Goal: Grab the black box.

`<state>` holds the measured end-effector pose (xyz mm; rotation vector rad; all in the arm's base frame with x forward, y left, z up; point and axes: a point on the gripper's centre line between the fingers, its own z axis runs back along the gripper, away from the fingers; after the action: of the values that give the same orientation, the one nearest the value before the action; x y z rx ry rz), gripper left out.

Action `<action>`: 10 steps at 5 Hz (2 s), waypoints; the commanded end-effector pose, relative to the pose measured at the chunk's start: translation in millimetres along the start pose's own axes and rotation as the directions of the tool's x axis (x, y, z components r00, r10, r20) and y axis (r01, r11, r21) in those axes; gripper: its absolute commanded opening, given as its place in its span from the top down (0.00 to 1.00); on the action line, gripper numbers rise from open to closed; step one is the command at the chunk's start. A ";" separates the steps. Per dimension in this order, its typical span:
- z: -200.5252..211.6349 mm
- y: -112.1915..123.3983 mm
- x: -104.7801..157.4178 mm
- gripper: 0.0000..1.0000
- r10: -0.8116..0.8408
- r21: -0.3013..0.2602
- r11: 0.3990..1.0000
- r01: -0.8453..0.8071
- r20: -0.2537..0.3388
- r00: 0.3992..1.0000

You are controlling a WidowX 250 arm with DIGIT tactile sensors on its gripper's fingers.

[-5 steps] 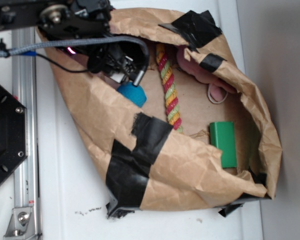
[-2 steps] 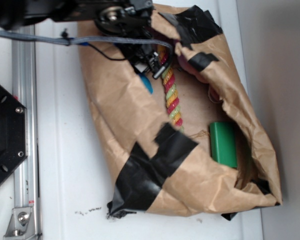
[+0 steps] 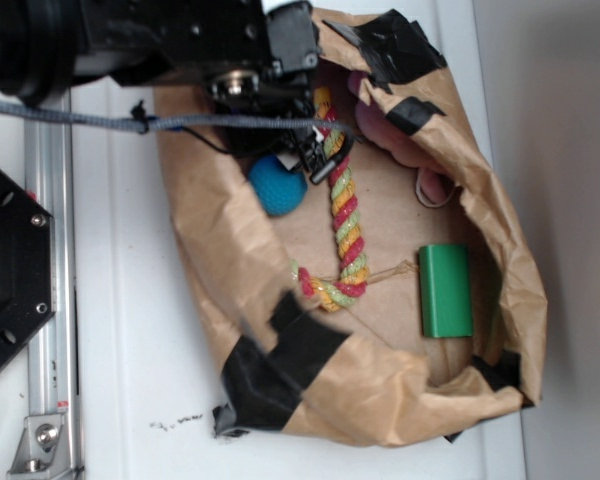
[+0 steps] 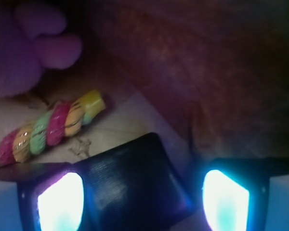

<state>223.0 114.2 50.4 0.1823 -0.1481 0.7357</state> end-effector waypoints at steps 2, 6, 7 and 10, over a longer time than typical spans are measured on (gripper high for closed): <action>0.1 2.4 -3.5 0.00 -0.076 -0.036 0.996 0.077 0.041 0.996; -2.8 -16.8 -21.2 0.00 -0.159 -0.065 0.985 0.163 0.063 0.985; -6.1 -17.5 -22.6 0.00 -0.166 -0.048 0.984 0.169 0.073 0.983; -13.4 -17.7 -30.7 1.00 -0.169 -0.061 0.983 0.173 0.063 0.984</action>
<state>224.5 81.8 31.8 0.1550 -0.2209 0.5759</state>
